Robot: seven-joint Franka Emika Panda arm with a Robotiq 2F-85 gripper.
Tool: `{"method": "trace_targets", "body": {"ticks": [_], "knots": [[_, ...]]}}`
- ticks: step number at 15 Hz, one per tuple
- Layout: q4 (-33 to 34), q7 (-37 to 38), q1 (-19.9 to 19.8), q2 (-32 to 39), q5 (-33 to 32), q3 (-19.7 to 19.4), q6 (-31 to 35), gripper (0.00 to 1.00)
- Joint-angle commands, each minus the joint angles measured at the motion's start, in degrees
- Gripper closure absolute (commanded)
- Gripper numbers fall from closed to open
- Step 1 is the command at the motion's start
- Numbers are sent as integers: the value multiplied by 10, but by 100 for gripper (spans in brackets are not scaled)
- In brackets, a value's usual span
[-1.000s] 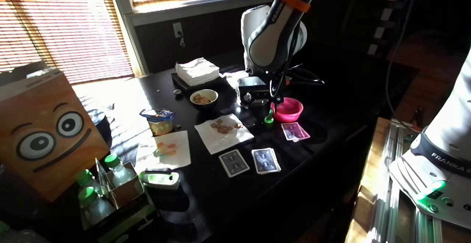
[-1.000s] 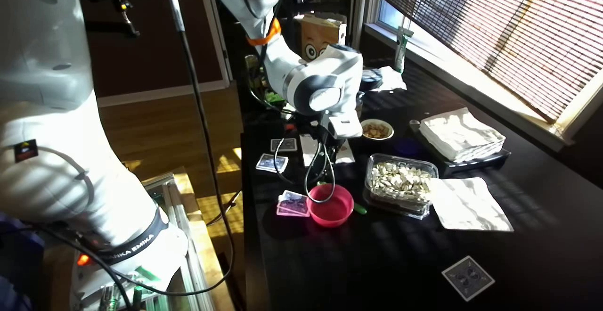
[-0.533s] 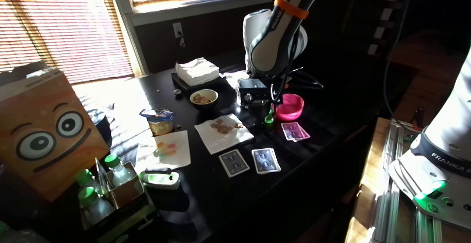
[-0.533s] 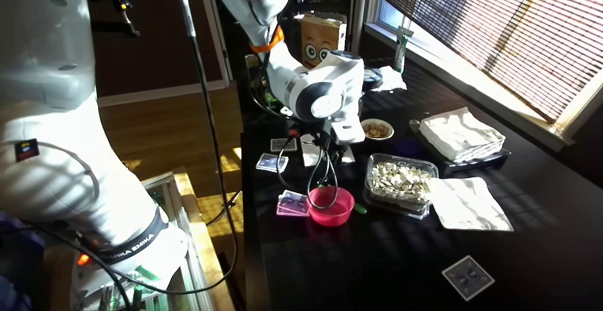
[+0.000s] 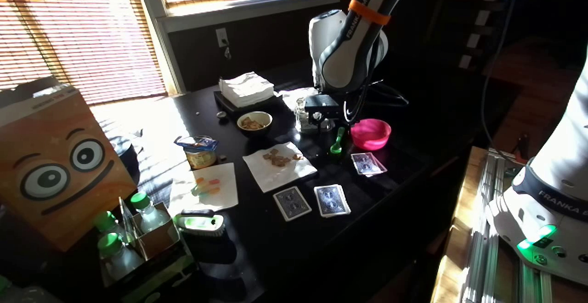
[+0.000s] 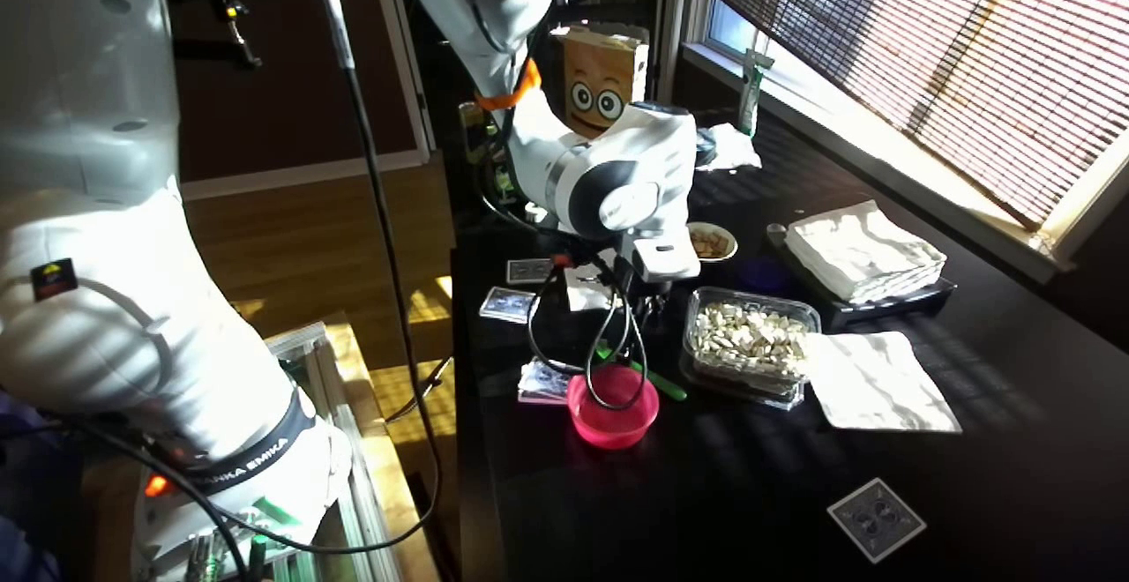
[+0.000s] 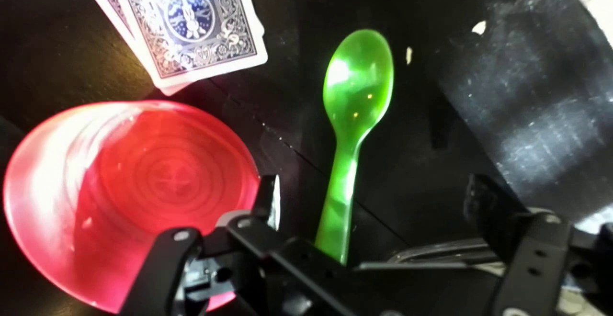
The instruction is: Use the spoon to put some of the bowl's contents on the serviette
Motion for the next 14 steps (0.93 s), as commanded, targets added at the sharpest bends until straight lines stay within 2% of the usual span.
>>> {"method": "trace_targets", "body": {"ticks": [1, 5, 14], "knots": [[12, 33, 4, 17, -25, -13, 6, 0], [4, 26, -8, -2, 10, 8, -1, 0], [11, 36, -7, 42, 4, 0, 56, 0]]}}
